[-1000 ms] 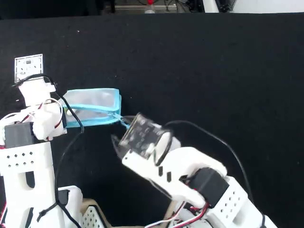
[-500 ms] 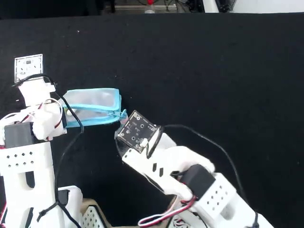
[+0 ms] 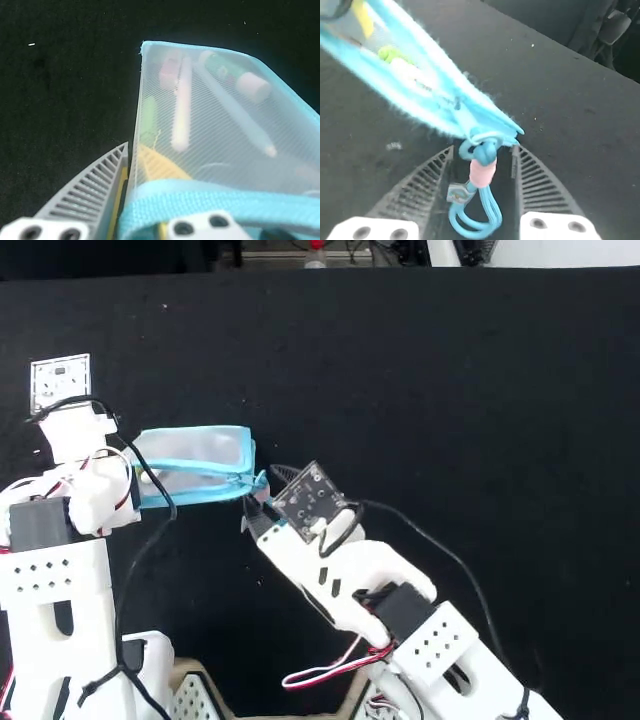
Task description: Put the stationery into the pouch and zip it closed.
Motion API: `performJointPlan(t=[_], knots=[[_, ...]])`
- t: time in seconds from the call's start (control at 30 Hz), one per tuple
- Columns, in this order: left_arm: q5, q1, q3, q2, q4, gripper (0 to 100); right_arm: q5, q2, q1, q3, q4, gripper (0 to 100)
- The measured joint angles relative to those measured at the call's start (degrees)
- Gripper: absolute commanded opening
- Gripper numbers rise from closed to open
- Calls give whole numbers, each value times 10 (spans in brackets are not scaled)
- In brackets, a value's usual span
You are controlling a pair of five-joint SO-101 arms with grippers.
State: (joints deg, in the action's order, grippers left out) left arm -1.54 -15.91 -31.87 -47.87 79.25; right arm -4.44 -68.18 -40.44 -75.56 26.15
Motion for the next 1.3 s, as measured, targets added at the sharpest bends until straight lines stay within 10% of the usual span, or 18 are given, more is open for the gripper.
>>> performJointPlan(t=[0.5,1.3], knots=[[0,0,0,0,0,30,-71,0,1,0,-16,12],[0,0,0,0,0,30,-119,-78,4,32,92,47]])
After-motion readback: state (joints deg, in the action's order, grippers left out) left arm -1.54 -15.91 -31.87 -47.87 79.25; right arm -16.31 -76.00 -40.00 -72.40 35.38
